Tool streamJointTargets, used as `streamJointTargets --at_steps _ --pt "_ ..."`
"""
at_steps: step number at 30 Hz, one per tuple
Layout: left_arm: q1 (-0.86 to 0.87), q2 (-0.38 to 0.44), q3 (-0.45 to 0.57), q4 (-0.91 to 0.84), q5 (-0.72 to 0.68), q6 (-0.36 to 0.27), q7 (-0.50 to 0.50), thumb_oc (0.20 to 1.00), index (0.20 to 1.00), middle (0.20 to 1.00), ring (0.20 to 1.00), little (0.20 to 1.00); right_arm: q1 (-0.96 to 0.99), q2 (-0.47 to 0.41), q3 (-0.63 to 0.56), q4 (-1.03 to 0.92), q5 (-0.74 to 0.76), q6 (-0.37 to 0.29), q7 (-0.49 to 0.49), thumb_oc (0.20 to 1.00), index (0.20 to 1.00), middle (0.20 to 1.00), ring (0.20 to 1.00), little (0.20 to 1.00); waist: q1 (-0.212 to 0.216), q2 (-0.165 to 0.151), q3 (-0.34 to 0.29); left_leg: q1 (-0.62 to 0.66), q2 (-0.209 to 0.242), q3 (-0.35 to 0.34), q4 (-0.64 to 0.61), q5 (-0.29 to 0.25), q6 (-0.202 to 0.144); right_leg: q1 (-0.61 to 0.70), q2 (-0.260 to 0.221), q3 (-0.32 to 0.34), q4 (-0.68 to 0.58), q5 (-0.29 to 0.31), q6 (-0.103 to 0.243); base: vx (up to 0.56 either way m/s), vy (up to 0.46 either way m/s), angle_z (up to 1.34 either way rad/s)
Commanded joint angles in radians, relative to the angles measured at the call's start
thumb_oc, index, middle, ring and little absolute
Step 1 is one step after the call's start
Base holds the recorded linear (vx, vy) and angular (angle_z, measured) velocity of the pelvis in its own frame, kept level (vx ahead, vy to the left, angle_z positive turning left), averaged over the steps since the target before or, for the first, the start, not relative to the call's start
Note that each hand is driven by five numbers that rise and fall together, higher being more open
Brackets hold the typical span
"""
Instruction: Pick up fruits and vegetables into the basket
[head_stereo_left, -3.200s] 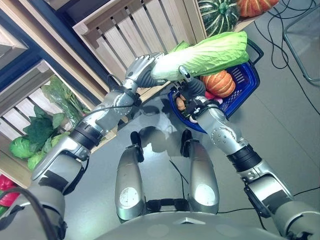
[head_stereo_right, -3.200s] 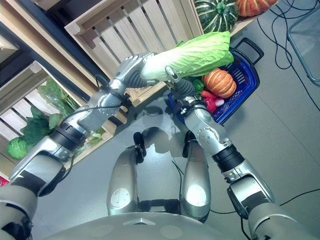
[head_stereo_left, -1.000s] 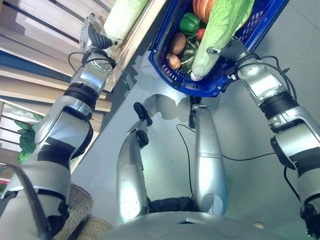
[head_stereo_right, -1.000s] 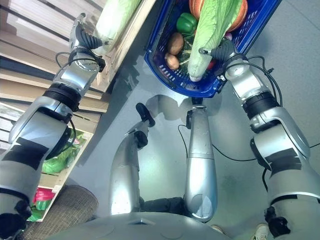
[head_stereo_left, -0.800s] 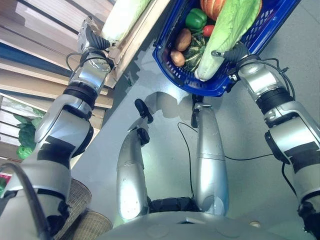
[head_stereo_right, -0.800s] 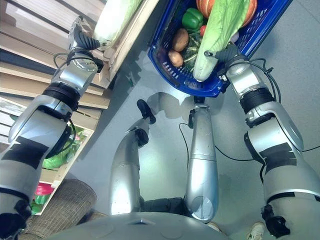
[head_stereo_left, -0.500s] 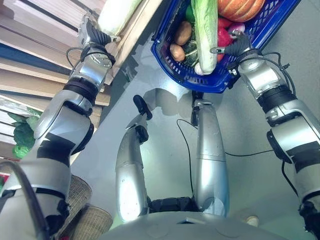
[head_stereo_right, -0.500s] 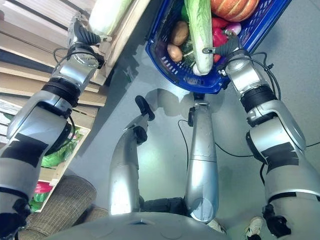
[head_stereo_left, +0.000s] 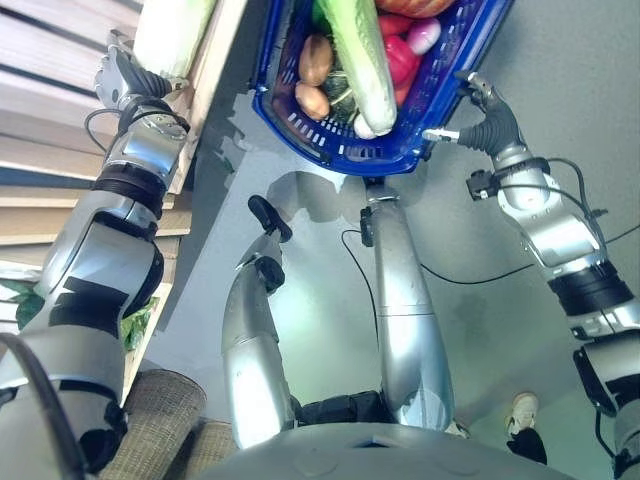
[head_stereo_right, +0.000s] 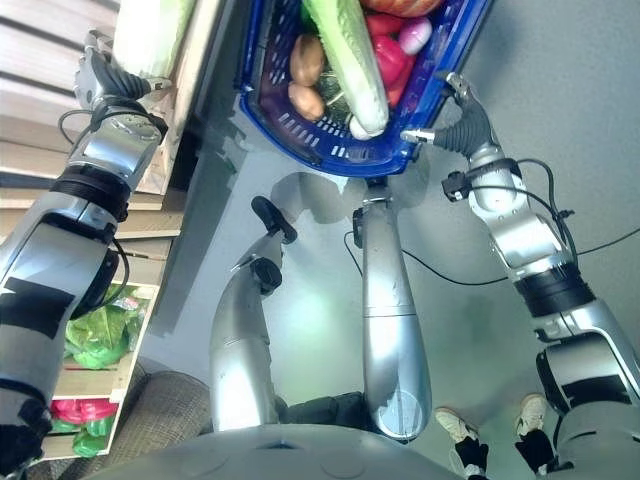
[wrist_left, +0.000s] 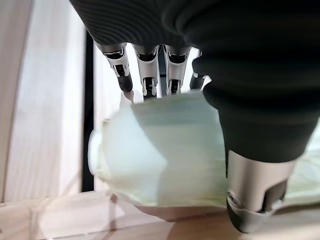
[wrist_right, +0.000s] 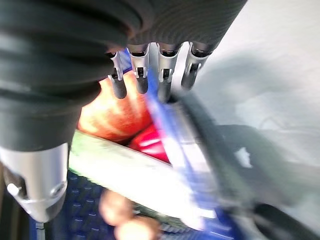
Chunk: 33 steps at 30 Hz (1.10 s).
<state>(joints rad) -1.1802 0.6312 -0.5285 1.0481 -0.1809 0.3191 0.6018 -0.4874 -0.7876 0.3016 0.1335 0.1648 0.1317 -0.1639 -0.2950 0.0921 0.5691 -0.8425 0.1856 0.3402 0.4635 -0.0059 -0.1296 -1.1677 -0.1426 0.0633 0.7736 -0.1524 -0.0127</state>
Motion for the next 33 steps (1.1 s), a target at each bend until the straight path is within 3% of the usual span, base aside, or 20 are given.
streamJointTargets --at_steps 1,9,15,19,20,21,22,28,33 --pt "-0.020 0.019 0.018 0.085 0.055 -0.050 -0.103 1.000 1.000 1.000 1.000 1.000 0.137 0.013 -0.009 -0.009 0.104 -0.043 0.024 1.000 1.000 1.000 1.000 1.000 -0.098 -0.044 -0.049 -0.039 0.015 0.030 0.150 -0.122 0.004 0.044 0.054 0.023 -0.048 -0.018 0.057 0.01 -0.015 -0.22" --pt "-0.042 0.015 -0.009 0.156 0.004 -0.087 -0.208 1.000 1.000 1.000 1.000 1.000 0.217 0.069 -0.023 0.024 0.210 -0.054 -0.011 1.000 1.000 1.000 1.000 1.000 -0.116 -0.065 -0.049 -0.048 0.029 0.036 0.162 -0.126 0.007 0.040 0.068 0.027 -0.055 -0.007 0.053 0.00 -0.031 -0.07" --pt "-0.027 -0.013 -0.003 0.152 -0.202 -0.142 -0.371 1.000 1.000 1.000 1.000 1.000 0.232 0.112 -0.016 0.062 0.283 -0.049 -0.019 1.000 1.000 1.000 1.000 1.000 -0.116 -0.072 -0.049 -0.062 0.033 0.034 0.169 -0.128 0.016 0.036 0.078 0.026 -0.063 0.001 0.052 0.00 -0.028 -0.01" --pt "-0.007 -0.040 0.021 0.144 -0.360 -0.132 -0.500 1.000 1.000 1.000 1.000 1.000 0.237 0.131 -0.024 0.068 0.310 -0.055 -0.001 1.000 1.000 1.000 1.000 1.000 -0.116 -0.075 -0.049 -0.068 0.034 0.034 0.172 -0.132 0.021 0.034 0.081 0.024 -0.069 0.004 0.052 0.00 0.000 0.00" --pt "-0.001 -0.046 0.030 0.138 -0.397 -0.129 -0.528 0.859 0.859 0.859 0.859 0.859 0.239 0.135 -0.025 0.065 0.312 -0.053 0.003 1.000 1.000 1.000 1.000 1.000 -0.115 -0.076 -0.049 -0.068 0.033 0.034 0.171 -0.133 0.022 0.035 0.082 0.023 -0.071 0.005 0.052 0.00 0.000 0.00" --pt "0.008 -0.052 0.044 0.128 -0.459 -0.125 -0.555 0.492 0.492 0.492 0.492 0.492 0.240 0.139 -0.027 0.061 0.319 -0.049 0.012 1.000 1.000 1.000 1.000 1.000 -0.115 -0.077 -0.049 -0.069 0.032 0.032 0.171 -0.133 0.024 0.036 0.085 0.022 -0.074 0.007 0.052 0.00 0.000 0.00" --pt "0.016 -0.059 0.058 0.116 -0.510 -0.125 -0.585 0.200 0.200 0.200 0.200 0.200 0.241 0.143 -0.028 0.056 0.319 -0.044 0.018 1.000 1.000 1.000 1.000 1.000 -0.114 -0.079 -0.049 -0.070 0.032 0.031 0.171 -0.134 0.026 0.036 0.086 0.022 -0.074 0.007 0.052 0.00 -0.014 -0.04" --pt "0.075 -0.088 0.106 0.030 -0.684 -0.127 -0.691 0.200 0.200 0.200 0.200 0.200 0.242 0.144 -0.050 0.002 0.304 -0.013 0.043 1.000 1.000 1.000 1.000 1.000 -0.108 -0.080 -0.049 -0.066 0.026 0.027 0.168 -0.138 0.036 0.045 0.088 0.022 -0.081 0.011 0.050 0.00 0.003 -0.01" --pt "0.125 -0.095 0.128 -0.026 -0.703 -0.125 -0.737 0.200 0.200 0.200 0.200 0.200 0.250 0.137 -0.075 -0.035 0.292 -0.004 0.061 1.000 1.000 1.000 1.000 1.000 -0.104 -0.076 -0.049 -0.033 0.020 0.028 0.151 -0.135 0.039 0.079 0.084 0.020 -0.097 0.012 0.050 -0.01 0.039 0.04"
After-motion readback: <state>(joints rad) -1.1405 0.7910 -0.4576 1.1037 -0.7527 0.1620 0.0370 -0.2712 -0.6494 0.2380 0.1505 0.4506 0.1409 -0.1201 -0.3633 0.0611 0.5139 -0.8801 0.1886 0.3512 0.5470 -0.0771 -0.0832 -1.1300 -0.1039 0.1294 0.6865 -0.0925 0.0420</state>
